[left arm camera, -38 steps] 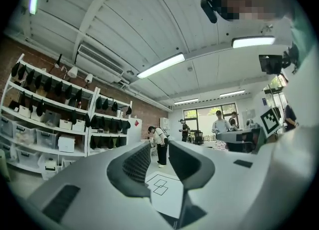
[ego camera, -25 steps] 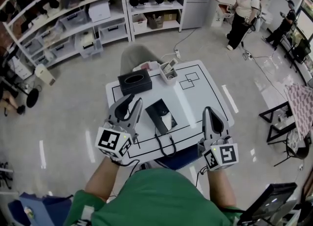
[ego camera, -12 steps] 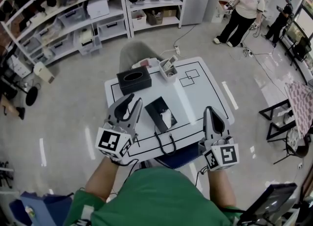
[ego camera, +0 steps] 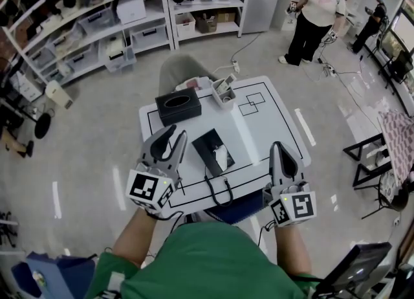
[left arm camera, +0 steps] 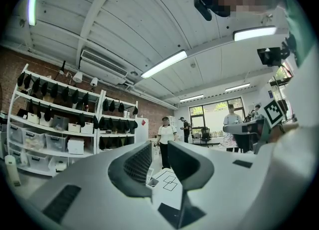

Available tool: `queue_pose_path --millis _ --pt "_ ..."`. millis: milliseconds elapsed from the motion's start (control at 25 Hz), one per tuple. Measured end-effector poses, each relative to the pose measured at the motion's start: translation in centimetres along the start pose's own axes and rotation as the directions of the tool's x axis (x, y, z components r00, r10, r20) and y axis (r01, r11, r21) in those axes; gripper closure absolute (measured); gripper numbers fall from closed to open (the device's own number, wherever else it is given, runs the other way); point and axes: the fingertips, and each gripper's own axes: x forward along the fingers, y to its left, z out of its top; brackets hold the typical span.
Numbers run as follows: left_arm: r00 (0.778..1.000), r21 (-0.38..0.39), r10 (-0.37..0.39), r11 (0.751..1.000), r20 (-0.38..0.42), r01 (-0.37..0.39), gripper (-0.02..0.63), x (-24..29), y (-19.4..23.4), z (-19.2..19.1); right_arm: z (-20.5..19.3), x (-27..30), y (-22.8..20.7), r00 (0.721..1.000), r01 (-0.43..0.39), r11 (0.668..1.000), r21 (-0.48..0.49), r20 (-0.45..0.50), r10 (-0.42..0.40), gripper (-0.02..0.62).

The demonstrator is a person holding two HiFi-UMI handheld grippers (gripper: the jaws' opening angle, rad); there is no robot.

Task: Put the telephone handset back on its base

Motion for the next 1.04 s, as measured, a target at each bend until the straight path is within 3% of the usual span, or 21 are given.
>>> queue_pose_path --millis 1040 --pt "0.999 -0.022 0.004 1.0 -0.039 -0.005 0.492 0.1 0.3 -1.5 0.0 0.1 0.1 1.0 0.004 1.0 -0.003 -0.008 -0.004 0.575"
